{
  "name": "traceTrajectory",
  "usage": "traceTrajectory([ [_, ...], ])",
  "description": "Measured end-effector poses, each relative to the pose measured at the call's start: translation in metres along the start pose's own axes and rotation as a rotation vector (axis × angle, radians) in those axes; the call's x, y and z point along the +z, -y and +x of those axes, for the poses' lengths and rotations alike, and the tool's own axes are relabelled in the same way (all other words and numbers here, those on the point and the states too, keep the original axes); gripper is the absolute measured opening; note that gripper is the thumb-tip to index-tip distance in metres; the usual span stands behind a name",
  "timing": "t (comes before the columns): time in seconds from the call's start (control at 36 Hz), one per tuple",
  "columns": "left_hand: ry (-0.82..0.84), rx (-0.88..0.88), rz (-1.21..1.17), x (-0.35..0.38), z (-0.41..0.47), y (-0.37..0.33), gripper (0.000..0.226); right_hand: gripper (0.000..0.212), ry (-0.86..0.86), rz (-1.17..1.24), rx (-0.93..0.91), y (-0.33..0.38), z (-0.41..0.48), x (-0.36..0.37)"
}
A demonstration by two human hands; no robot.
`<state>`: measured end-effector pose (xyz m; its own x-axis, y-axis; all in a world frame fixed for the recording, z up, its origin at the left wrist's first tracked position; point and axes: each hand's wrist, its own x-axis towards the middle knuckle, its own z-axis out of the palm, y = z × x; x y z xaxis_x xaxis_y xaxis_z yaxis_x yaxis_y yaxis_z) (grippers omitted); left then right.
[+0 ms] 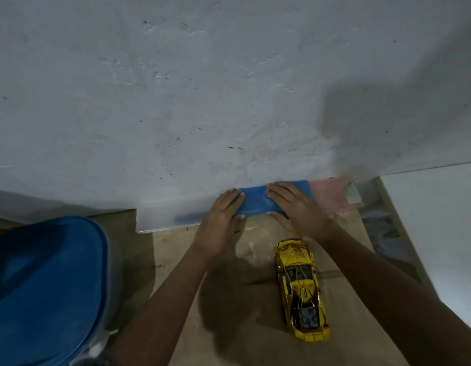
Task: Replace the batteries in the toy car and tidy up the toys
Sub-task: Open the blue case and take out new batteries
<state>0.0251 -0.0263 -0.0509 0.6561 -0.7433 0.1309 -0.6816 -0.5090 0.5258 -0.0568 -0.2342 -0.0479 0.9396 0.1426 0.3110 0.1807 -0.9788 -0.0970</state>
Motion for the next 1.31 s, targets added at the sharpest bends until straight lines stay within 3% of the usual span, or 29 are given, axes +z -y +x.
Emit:
traceTrajectory([
  [0.28,-0.006,-0.004,-0.003,-0.003,0.001,-0.004,0.047,0.047,-0.032,-0.284,-0.127,-0.002,-0.005,0.017],
  [0.56,0.03,-0.053,-0.081,-0.012,0.003,-0.005,0.053,0.058,-0.018,-0.206,-0.128,-0.003,0.004,0.007],
  [0.64,0.049,-0.067,-0.074,-0.015,0.004,-0.005,0.053,0.063,0.029,-0.092,-0.07,-0.001,0.009,-0.005],
  [0.86,0.085,-0.04,-0.054,-0.021,0.005,-0.008,0.06,0.051,0.133,0.11,0.04,-0.004,0.015,-0.028],
  [0.94,0.064,-0.046,-0.088,-0.025,0.006,-0.011,0.061,0.049,0.083,0.095,0.074,-0.004,0.018,-0.039],
  [1.03,-0.003,-0.058,-0.118,-0.03,0.009,-0.017,0.047,0.045,0.01,0.103,0.158,-0.003,0.016,-0.044],
  [1.19,-0.043,-0.078,-0.074,-0.038,0.016,-0.019,0.029,0.024,-0.221,0.274,0.441,0.014,-0.004,-0.045],
  [1.31,-0.022,-0.1,-0.092,-0.042,0.022,-0.019,0.028,0.009,-0.17,0.382,0.609,0.029,-0.018,-0.043],
])
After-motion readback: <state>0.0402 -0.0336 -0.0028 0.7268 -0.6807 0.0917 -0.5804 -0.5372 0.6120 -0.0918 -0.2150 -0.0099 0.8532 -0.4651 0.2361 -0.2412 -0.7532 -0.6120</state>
